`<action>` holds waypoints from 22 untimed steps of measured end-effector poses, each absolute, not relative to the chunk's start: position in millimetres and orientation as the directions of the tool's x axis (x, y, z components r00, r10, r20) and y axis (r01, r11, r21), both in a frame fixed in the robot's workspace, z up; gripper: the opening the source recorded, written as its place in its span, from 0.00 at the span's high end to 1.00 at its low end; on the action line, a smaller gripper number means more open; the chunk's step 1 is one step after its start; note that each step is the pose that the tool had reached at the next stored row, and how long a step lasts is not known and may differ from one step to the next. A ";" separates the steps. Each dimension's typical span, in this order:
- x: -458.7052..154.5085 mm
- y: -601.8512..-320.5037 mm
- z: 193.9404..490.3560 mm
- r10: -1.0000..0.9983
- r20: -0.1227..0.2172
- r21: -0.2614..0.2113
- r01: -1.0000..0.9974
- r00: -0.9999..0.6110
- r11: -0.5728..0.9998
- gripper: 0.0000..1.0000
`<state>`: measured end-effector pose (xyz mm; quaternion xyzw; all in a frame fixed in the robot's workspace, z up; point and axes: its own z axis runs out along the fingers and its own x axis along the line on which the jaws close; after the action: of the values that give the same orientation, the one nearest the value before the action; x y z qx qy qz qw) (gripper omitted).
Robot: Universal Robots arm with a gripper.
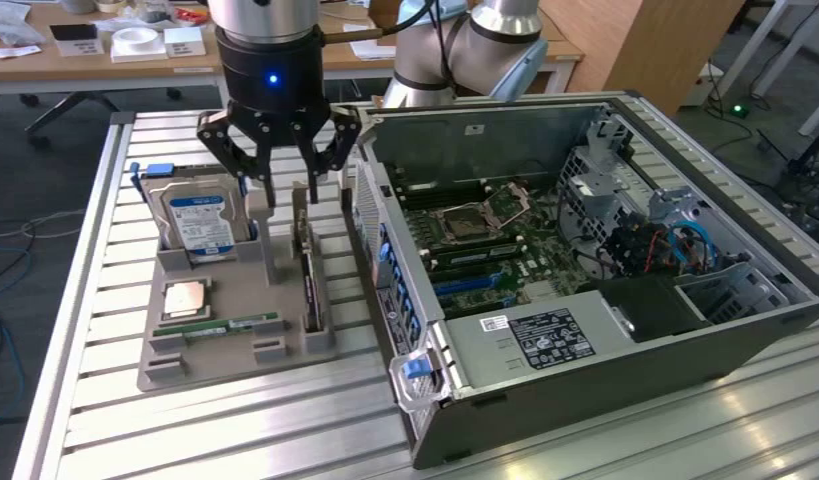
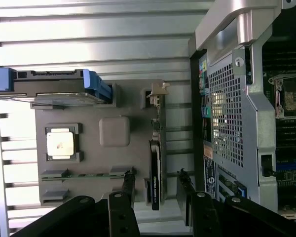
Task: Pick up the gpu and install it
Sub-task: 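Pick up the gpu and move the gpu toward the slot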
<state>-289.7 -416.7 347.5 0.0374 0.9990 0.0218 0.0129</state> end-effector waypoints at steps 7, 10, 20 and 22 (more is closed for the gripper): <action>-289.7 -416.7 340.9 0.075 -0.024 0.045 0.074 -0.997 0.996 0.53; -289.7 -416.7 336.7 0.075 -0.024 0.045 0.074 -0.997 0.996 0.53; -289.7 -419.6 328.7 0.075 -0.024 0.045 0.074 -0.997 0.996 0.53; -289.6 -421.2 328.1 0.075 -0.024 0.045 0.074 -0.997 0.996 0.53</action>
<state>-289.6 -421.2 328.1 0.0374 0.9990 0.0218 0.0129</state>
